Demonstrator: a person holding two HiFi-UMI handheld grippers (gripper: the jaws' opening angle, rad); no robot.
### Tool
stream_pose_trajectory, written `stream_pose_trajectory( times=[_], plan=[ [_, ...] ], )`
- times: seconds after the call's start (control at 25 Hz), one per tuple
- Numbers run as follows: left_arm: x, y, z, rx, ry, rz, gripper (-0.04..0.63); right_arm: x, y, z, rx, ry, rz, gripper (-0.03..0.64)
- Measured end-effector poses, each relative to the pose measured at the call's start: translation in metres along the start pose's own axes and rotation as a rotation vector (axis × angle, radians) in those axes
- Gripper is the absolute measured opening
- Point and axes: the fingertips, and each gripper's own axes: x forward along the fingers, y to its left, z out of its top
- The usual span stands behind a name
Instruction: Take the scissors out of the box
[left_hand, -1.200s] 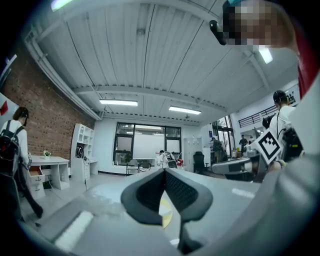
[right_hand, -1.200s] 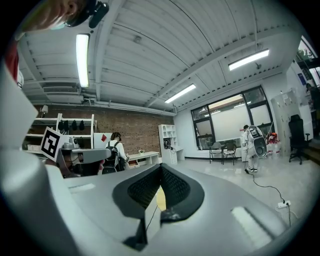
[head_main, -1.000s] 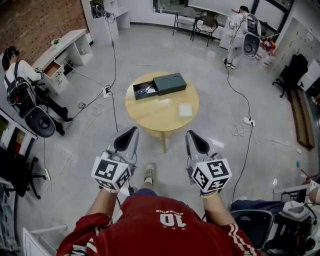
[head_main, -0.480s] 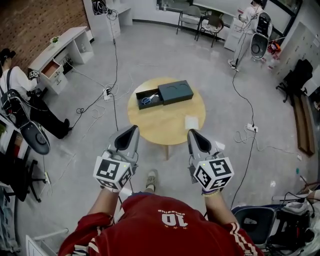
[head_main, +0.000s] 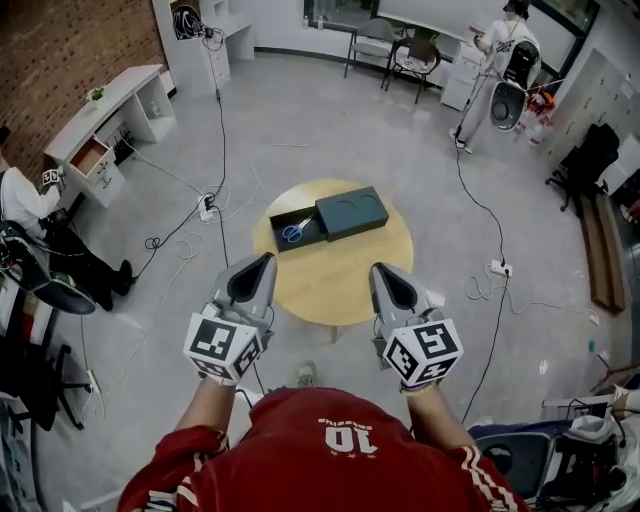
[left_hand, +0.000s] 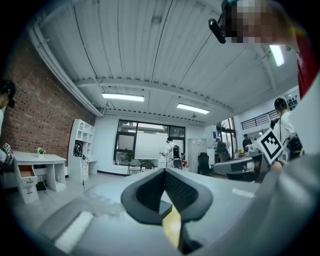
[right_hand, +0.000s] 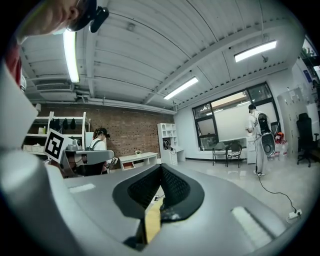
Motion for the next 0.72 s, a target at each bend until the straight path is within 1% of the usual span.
stream_pose_trajectory(
  times=[0.32, 0.48, 0.72],
  plan=[
    [0.039, 0.037, 0.000, -0.008, -0.009, -0.071, 0.003, 0.049, -0.005, 0.008, -0.006, 0.001, -0.025, -0.001],
    [0.053, 0.056, -0.001, -0.008, -0.015, -0.087, 0.003, 0.065, -0.007, 0.013, -0.014, -0.009, -0.045, 0.000],
    [0.064, 0.070, -0.006, -0.028, -0.012, -0.109, 0.003, 0.078, -0.008, 0.014, -0.017, -0.005, -0.057, -0.001]
  ],
)
